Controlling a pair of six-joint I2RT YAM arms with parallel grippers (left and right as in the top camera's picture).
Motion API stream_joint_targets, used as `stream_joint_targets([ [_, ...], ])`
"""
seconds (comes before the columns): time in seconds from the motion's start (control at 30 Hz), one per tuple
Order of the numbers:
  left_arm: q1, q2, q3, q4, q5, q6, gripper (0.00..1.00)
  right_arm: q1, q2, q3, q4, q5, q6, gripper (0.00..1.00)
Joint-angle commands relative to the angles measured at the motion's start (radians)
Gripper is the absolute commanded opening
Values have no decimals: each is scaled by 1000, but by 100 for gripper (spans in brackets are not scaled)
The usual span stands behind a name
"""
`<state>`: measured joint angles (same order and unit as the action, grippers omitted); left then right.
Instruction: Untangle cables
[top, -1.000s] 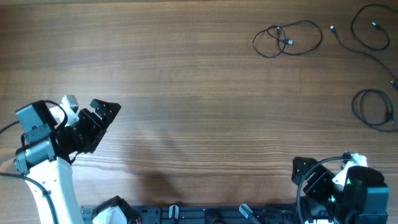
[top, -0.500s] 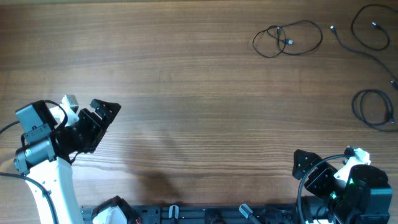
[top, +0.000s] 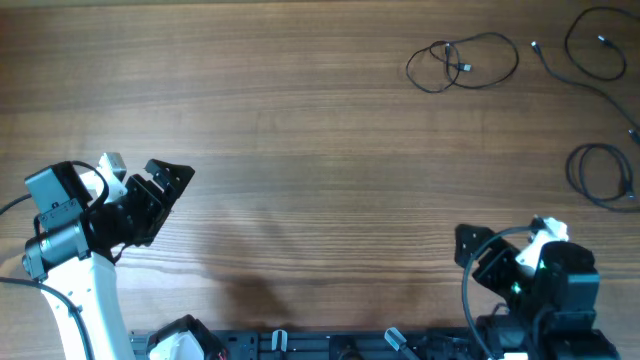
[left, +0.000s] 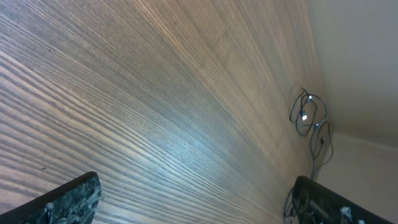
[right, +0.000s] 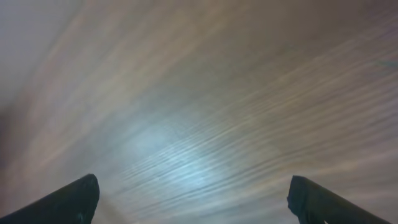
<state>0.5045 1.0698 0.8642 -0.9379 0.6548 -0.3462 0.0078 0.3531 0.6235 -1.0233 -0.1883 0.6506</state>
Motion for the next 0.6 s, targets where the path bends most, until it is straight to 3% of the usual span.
stream_joint_targets([
  [0.0, 3, 4, 5, 2, -2, -5, 100, 6, -17, -78, 99, -82, 7, 100],
  [0.57, 3, 4, 5, 2, -2, -5, 100, 6, -17, -139, 278, -130, 34, 100],
])
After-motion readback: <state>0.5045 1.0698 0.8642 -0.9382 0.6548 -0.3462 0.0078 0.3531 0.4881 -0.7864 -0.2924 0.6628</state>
